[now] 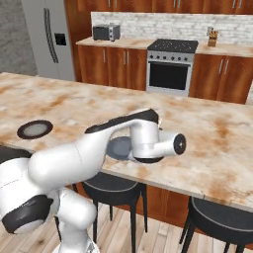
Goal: Retrieve the wine glasses from the counter and place one next to each plate.
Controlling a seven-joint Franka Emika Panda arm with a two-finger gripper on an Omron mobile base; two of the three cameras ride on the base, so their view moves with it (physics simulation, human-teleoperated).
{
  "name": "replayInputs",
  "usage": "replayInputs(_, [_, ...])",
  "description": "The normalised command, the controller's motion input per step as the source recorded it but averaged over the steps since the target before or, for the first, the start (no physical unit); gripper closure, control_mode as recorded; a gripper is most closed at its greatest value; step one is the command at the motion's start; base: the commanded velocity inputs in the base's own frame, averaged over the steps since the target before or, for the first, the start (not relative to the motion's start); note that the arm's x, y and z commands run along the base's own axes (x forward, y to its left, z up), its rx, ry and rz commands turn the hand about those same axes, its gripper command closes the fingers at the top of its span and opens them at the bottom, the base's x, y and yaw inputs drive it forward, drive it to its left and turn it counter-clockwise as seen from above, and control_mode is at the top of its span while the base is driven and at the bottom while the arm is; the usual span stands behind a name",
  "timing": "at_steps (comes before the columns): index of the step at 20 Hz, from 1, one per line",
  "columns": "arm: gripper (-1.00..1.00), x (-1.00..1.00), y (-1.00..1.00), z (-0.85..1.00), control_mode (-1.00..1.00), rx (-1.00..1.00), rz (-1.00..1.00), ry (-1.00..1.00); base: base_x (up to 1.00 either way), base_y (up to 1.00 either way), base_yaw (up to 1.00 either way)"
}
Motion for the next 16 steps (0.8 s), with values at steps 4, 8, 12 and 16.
replayInputs(4, [-1.0,-0.23,0.62,0.72,-1.0,-0.11,0.01,-0.04,0.0,0.0,0.0])
replayInputs(8, [-1.0,-0.4,0.66,0.67,-1.0,-0.02,0.24,-0.06,0.0,0.0,0.0])
replayInputs(12, [-1.0,-0.44,0.54,0.83,-1.0,0.0,0.25,-0.01,0.0,0.0,0.0])
replayInputs(16, [-1.0,-0.56,0.24,0.47,-1.0,0.0,0.19,0.0,0.0,0.0,0.0])
